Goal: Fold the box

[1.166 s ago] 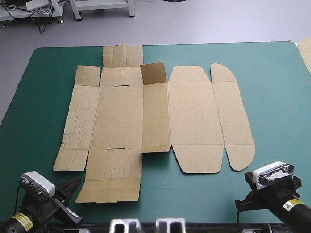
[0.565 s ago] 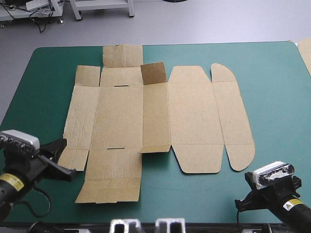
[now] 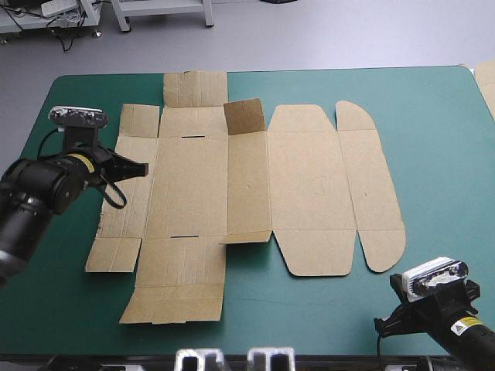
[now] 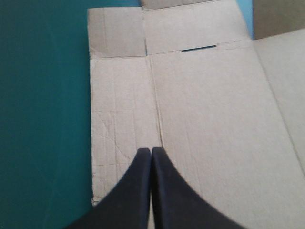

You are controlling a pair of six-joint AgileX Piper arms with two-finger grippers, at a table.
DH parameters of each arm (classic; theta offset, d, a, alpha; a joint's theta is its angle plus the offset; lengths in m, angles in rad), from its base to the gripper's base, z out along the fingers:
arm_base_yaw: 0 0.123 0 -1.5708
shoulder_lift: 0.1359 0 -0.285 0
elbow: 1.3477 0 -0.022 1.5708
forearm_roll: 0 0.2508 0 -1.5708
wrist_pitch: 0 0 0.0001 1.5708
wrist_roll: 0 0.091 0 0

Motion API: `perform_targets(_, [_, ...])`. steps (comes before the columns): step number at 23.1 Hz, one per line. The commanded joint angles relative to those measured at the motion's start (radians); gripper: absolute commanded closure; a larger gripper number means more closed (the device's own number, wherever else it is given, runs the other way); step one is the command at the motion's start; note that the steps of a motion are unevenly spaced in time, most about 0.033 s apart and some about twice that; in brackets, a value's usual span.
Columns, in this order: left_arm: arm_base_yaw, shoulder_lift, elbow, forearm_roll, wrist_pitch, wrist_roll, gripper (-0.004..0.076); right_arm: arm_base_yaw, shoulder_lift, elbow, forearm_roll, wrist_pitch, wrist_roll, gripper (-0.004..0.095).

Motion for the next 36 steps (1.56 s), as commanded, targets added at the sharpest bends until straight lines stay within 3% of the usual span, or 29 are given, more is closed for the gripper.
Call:
perform_targets(1, [0.102, 0.067, -0.104, -0.055, -0.014, 0.013, 0.0732, 0.0, 0.018, -0.033, 0.022, -0.055, -0.013, 0.0926])
perform_targets(5, [0.387, 0.159, -0.202, -0.365, 0.115, 0.218, 0.0732, 0.0, 0.018, -0.033, 0.022, -0.055, -0.013, 0.0926])
perform_targets(7, [0.505, 0.175, -0.204, -0.51, 0.141, 0.263, 0.0732, 0.0, 0.018, -0.033, 0.022, -0.055, -0.013, 0.0926])
perform_targets(10, [0.595, 0.185, -0.204, -0.537, 0.18, 0.267, 0.0732, 0.0, 0.018, -0.033, 0.022, -0.055, -0.015, 0.0926])
perform_targets(16, [0.63, 0.223, -0.204, -0.491, 0.288, 0.268, 0.07, 0.0, 0.018, -0.033, 0.022, -0.055, -0.015, 0.0926])
perform_targets(18, [0.63, 0.259, -0.204, -0.487, 0.363, 0.273, 0.061, 0.0, 0.018, -0.033, 0.022, -0.055, -0.015, 0.0926])
perform_targets(20, [0.63, 0.319, -0.204, -0.453, 0.459, 0.271, 0.0425, 0.0, 0.018, -0.033, 0.022, -0.057, -0.015, 0.0926])
perform_targets(24, [0.63, 0.351, -0.204, -0.45, 0.457, 0.269, 0.0269, 0.0, 0.018, -0.031, 0.02, -0.063, -0.015, 0.0926])
perform_targets(36, [0.63, 0.494, -0.191, -0.616, 0.442, 0.529, 0.0267, 0.0, 0.018, -0.028, 0.018, -0.083, -0.015, 0.0926])
